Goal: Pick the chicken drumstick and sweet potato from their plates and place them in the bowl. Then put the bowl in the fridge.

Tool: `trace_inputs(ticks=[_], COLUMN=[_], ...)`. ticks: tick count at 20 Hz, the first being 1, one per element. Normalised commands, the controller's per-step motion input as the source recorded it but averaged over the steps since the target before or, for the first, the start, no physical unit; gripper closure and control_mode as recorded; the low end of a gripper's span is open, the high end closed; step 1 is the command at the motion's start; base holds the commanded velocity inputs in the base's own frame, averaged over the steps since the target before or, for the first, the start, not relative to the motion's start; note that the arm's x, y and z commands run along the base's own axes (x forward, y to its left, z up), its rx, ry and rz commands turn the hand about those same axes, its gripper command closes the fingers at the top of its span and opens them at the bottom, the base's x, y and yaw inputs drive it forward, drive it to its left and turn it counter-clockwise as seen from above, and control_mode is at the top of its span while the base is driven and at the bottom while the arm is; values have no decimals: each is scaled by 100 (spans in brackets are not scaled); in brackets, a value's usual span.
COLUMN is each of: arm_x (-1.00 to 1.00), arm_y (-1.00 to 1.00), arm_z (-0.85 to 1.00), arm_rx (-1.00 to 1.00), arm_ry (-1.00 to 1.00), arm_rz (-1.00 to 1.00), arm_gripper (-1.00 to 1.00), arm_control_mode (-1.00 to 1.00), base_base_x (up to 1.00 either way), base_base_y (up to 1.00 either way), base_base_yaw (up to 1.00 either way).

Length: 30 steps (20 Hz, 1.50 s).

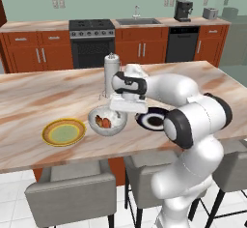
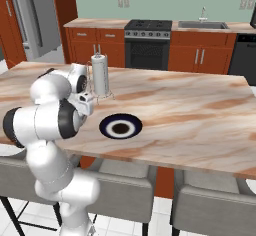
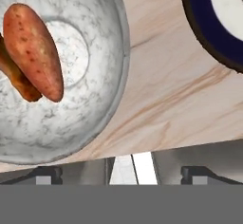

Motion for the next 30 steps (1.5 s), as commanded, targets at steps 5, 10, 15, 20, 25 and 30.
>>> trace_inputs(ticks=[5,10,15,20,25,30], arm_x=[-1,10,19,21,18,11], arm_y=[-1,-1,0,0,0,3], arm_z=[-11,0,-3,-9,-8,-18], arm_rx=[-7,0,0,0,0,0], arm_ry=[-26,-2,0,0,0,0], arm_rz=[-6,-3,-2,-1,0,0], arm_gripper=[-100,-100,-100,-100,-100,-100], arm_control_mode=[-100,-100,-100,-100,-100,-100], base_base_x=[0,0,0,0,0,0], base_base_y=[0,0,0,0,0,0], base_base_yaw=[0,0,0,0,0,0])
